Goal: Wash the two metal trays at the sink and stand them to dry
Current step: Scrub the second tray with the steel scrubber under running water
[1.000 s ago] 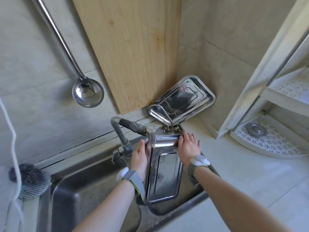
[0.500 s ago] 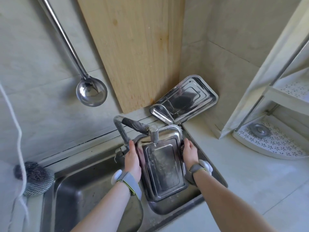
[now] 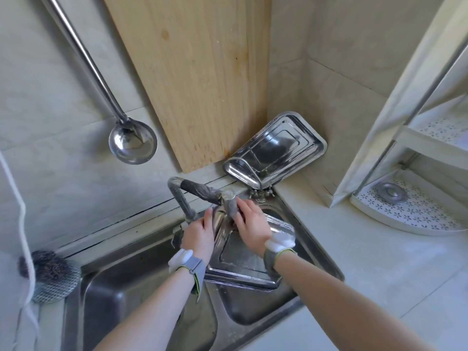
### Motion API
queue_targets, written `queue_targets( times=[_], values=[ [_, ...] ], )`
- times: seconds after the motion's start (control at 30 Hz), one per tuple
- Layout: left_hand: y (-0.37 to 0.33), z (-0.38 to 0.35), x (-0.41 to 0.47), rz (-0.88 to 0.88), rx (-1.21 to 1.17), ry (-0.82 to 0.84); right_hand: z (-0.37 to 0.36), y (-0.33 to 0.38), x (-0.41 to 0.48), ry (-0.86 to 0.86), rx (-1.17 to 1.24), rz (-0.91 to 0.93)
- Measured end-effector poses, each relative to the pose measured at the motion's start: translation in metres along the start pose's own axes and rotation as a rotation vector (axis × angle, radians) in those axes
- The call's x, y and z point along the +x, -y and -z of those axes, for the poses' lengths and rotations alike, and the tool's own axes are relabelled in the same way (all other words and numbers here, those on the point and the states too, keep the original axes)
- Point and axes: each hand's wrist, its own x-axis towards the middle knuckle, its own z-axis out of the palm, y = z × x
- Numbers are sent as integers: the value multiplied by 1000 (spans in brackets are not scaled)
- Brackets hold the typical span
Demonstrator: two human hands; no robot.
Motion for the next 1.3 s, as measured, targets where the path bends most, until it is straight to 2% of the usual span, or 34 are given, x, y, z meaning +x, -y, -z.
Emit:
queue_targets(
  times=[0.03, 0.13, 0.17, 0.2, 0.3, 0.33, 0.37, 0.43, 0.47, 0.5, 0.53, 0.6, 0.67, 0.7, 0.77, 0.8, 0.87, 0.93, 1.07, 1.17, 1.23, 1.3],
  values=[
    [1, 1, 0, -6, 18, -4, 6, -14, -3, 26, 27, -76],
    [12, 0, -1, -22, -26, -29, 20, -67, -9, -18, 50, -618],
    [14, -2, 0, -25, -19, -21, 17, -61, -9, -20, 57, -655],
    [13, -7, 0, -31, 8, -10, 10, -46, -7, -16, 81, -562],
    [6, -21, -3, -39, 165, 27, -7, 24, -2, -2, 154, -62],
    [6, -20, -3, -51, 192, 42, -1, 28, 3, 12, 134, -20],
    [10, -17, -4, -28, 172, 41, 9, 16, 4, 49, 107, -74],
    [17, -6, -3, 40, 39, -17, 27, -34, -1, 94, 57, -378],
    [19, -5, 0, 27, 32, -34, 34, -50, -8, 47, 33, -542],
    [18, -5, -1, 15, 65, -24, 33, -51, -14, 21, 14, -615],
    [17, -9, -2, 9, 104, -3, 23, -43, -15, -9, 45, -581],
    [10, -19, -2, 17, 170, 34, -6, -7, -6, -20, 166, -290],
    [8, -24, -3, -33, 193, 35, -18, 18, -1, 13, 128, -41],
    [9, -20, -3, -2, 133, 3, -14, 14, 1, 16, 73, 4],
    [14, -7, -3, 148, -68, -73, -1, -27, -1, -35, -25, -120],
    [20, -2, -2, 208, -130, -111, 8, -49, -7, -72, -29, -291],
    [33, 1, -2, 285, -193, -148, 21, -83, -21, -127, 122, -627],
    [39, 2, -2, 322, -255, -188, 21, -92, -33, -127, 338, -794],
    [45, 2, 3, 380, -345, -149, 22, -89, -47, -213, 565, -884],
    [54, -2, 8, 401, -349, -37, 46, -79, -29, -340, 528, -912],
    [56, -3, 12, 321, -260, 14, 64, -69, -11, -372, 442, -808],
    [47, -3, 11, 199, -224, 22, 77, -55, 5, -303, 252, -630]
  ],
)
